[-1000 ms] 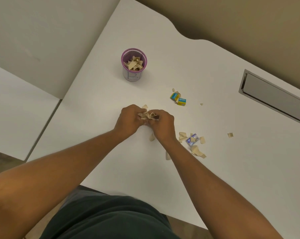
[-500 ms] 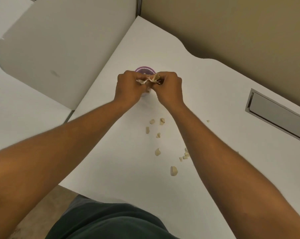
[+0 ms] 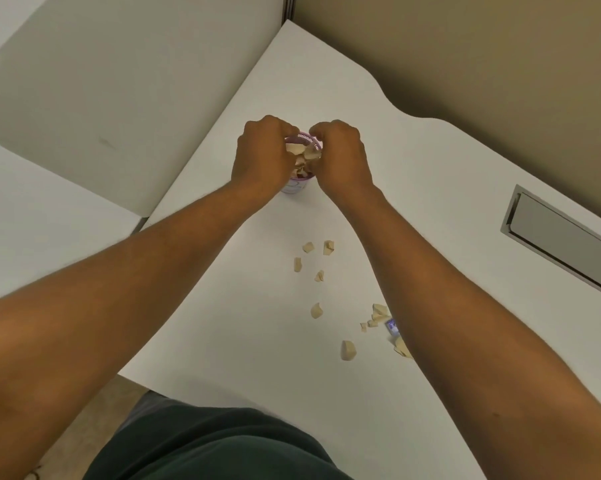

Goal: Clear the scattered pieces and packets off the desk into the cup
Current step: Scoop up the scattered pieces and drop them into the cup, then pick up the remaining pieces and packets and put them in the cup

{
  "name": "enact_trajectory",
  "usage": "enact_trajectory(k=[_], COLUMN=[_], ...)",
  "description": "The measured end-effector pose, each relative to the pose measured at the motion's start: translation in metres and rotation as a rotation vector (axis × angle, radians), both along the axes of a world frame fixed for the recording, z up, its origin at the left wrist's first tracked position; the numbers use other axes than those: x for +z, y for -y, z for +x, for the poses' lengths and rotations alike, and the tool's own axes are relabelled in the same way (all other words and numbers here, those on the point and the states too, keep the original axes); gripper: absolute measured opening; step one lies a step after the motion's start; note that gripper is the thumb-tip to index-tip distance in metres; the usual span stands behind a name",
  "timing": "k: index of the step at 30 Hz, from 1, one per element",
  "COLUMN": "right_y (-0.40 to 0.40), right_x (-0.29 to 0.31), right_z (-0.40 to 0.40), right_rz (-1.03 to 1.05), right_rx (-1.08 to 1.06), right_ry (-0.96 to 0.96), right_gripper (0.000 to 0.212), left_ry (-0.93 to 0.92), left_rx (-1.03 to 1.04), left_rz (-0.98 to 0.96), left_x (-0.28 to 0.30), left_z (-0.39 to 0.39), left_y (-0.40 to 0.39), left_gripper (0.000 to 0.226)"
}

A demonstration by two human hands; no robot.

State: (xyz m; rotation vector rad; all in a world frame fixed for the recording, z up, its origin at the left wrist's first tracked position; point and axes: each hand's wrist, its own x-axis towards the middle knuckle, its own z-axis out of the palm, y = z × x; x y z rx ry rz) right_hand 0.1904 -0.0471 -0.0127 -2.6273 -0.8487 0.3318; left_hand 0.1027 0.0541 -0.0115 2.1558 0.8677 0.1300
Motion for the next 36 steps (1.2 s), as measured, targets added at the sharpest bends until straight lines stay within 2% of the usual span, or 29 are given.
enact_trajectory(k=[5,9,13,15,17,20,22,24,27,29,33,36], right_y=[-0.003,0.003,0.015,0.034,0.065,0.107,0.124,0.129,0.127,0.126,0.141,0.159], right_x=[-0.011,-0.015,-0.008,-0.002,-0.01,-0.043,-0.066,-0.085,-0.107,-0.114,-0.12,-0.122], right_z=[-0.009,-0.015,-0.013,-0.019,-0.031,-0.058,-0.076,-0.094,-0.119,-0.132,-0.144,-0.145], right_rz=[-0.082,-0.118,0.167,0.31,0.336,0.129,-0.038,-0.164,-0.248,-0.264,-0.195,-0.026], right_rx=[-0.021,0.009,-0.137,-0.218,-0.245,-0.183,-0.092,-0.009,0.095,0.155,0.171,0.051], right_ry=[-0.018,-0.021,-0.144,-0.104,-0.036,-0.119,-0.237,-0.242,-0.094,-0.031,0.055,-0.085], right_gripper=[0.015,0.017,0.02,0.02,0.021,0.024,0.037,0.057,0.069,0.063,0.033,0.032], left_ry=[-0.085,-0.189,-0.117,-0.007,0.103,0.162,0.129,0.048,-0.153,-0.186,-0.156,-0.133], left_rx=[-0.155,-0.296,-0.351,-0.332,-0.3,-0.316,-0.373,-0.463,-0.602,-0.636,-0.646,-0.622], left_rz=[0.25,0.387,0.414,0.392,0.35,0.37,0.37,0.382,0.442,0.491,0.605,0.655], left_x=[-0.016,-0.033,-0.033,-0.031,-0.031,-0.048,-0.07,-0.096,-0.131,-0.148,-0.168,-0.176], left_z=[0.0,0.0,-0.003,-0.012,-0.031,-0.075,-0.105,-0.131,-0.161,-0.174,-0.178,-0.178], left_y=[0.011,0.008,0.001,0.0,0.0,0.008,0.019,0.031,0.048,0.054,0.052,0.053], left_gripper=[0.027,0.032,0.034,0.033,0.032,0.027,0.023,0.03,0.067,0.08,0.086,0.086])
